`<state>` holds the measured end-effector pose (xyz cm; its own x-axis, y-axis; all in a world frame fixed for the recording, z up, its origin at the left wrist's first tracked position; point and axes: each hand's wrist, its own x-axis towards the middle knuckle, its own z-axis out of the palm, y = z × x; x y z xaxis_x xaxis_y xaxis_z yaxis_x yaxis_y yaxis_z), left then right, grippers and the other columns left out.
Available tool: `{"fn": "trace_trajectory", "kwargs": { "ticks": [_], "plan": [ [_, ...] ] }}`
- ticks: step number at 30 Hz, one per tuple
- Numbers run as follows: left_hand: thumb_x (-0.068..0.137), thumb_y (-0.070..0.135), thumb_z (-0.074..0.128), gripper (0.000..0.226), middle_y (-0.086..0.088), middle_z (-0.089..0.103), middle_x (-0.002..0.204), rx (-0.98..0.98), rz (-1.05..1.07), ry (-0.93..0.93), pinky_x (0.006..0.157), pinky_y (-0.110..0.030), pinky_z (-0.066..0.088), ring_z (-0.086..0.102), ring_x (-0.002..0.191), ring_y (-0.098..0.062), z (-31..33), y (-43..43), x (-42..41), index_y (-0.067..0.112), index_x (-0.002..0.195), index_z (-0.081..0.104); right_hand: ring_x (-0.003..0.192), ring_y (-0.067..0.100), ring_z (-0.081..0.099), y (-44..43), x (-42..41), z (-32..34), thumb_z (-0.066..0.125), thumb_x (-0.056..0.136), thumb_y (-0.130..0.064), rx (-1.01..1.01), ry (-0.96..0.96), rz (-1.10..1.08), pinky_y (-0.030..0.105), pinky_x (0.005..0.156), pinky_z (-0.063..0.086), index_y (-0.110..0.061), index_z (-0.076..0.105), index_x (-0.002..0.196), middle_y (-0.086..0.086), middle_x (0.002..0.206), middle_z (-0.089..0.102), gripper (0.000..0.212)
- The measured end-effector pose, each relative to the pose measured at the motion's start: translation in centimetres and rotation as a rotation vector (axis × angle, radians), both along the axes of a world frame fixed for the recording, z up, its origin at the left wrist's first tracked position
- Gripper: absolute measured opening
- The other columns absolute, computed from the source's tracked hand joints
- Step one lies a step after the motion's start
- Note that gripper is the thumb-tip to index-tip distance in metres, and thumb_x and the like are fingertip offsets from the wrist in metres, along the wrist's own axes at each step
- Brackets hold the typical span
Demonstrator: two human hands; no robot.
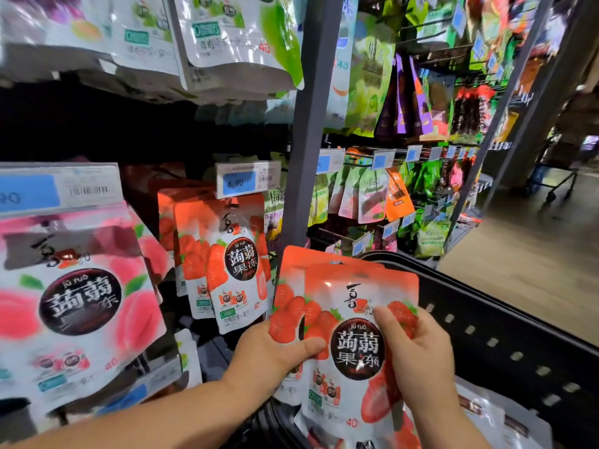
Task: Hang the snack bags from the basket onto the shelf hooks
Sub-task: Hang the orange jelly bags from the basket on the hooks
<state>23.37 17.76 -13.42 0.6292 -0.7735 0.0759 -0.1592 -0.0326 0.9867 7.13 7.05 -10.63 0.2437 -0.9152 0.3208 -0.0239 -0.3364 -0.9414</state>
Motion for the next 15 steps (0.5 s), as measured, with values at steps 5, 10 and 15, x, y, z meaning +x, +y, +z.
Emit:
{"fn": "trace_trajectory", "kwargs": {
  "ticks": [5,10,15],
  "plan": [
    [0.074,0.02,0.083,0.017,0.018,0.074,0.076,-0.056,0.033,0.073,0.072,-0.017,0.049,0.069,0.081,-0.004,0.1,0.2,0.0,0.029,0.084,0.073,0.083,0.033,0.071,0.0,0.4,-0.1,0.078,0.082,-0.023,0.107,-0.064,0.149,0.047,0.077,0.057,-0.019,0.07,0.083,0.011,0.081,0.073,0.009],
    [0.079,0.015,0.079,0.027,0.008,0.077,0.087,-0.133,0.086,0.201,0.074,-0.015,0.053,0.073,0.083,-0.005,1.4,0.3,0.2,0.019,0.105,0.073,0.063,0.026,0.066,-0.2,0.3,-1.1,0.085,0.049,-0.032,0.261,0.036,0.448,0.032,0.056,0.051,-0.019,0.062,0.108,0.012,0.08,0.072,0.065],
    [0.078,0.017,0.079,0.009,0.0,0.078,0.085,-0.156,0.131,0.235,0.089,-0.035,0.056,0.074,0.084,-0.014,2.1,0.4,1.2,0.018,0.087,0.08,0.074,0.011,0.067,-0.6,0.4,-2.6,0.09,0.042,-0.039,0.281,0.13,0.523,0.024,0.06,0.05,-0.023,0.067,0.109,0.003,0.089,0.072,0.073]
  ]
}}
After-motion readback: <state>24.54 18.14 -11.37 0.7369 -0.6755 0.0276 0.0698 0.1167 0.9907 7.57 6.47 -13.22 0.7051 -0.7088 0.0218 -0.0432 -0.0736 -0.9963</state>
